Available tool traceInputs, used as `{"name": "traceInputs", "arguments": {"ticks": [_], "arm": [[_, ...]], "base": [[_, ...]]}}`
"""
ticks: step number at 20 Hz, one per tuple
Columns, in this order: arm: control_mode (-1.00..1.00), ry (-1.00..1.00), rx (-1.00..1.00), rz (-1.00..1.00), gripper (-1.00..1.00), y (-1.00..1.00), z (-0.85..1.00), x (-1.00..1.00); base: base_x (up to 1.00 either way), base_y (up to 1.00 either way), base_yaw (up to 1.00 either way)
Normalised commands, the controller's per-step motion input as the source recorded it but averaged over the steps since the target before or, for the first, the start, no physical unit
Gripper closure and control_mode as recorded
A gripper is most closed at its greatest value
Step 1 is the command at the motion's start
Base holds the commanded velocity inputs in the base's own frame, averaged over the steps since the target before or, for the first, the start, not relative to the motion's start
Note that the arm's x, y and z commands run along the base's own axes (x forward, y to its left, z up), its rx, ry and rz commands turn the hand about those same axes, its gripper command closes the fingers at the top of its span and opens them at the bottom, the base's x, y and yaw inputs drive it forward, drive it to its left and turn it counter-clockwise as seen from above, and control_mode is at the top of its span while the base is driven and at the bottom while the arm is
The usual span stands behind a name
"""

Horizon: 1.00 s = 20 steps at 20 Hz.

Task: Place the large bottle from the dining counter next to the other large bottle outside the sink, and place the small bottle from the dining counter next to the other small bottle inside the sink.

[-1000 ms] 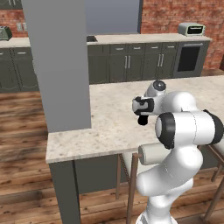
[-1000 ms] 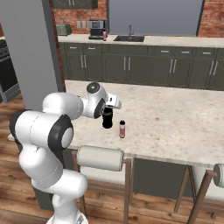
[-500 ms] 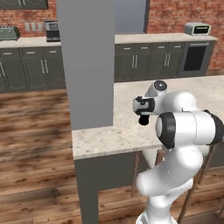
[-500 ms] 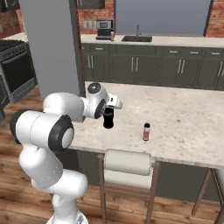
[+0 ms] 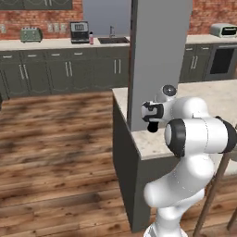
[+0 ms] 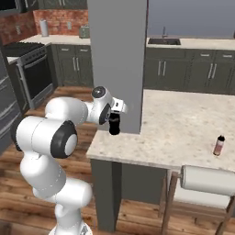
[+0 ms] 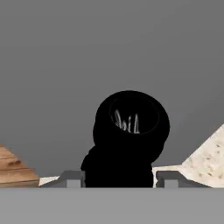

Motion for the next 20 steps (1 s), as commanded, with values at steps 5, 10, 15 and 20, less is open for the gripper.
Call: {"name": "traceInputs", "arguments": {"ticks": [5,10,15,20], "arm": [[1.00,0.00,0.00,0.00,1.00,0.00,0.00,0.00],[1.00,0.00,0.00,0.00,1.00,0.00,0.00,0.00],[1.00,0.00,0.00,0.00,1.00,0.00,0.00,0.00],[1.00,0.00,0.00,0.00,1.00,0.00,0.00,0.00]], "base": [[0.00,1.00,0.00],[0.00,0.97,0.00],[0.36,0.59,0.00],[0.82,0.40,0.00]]}}
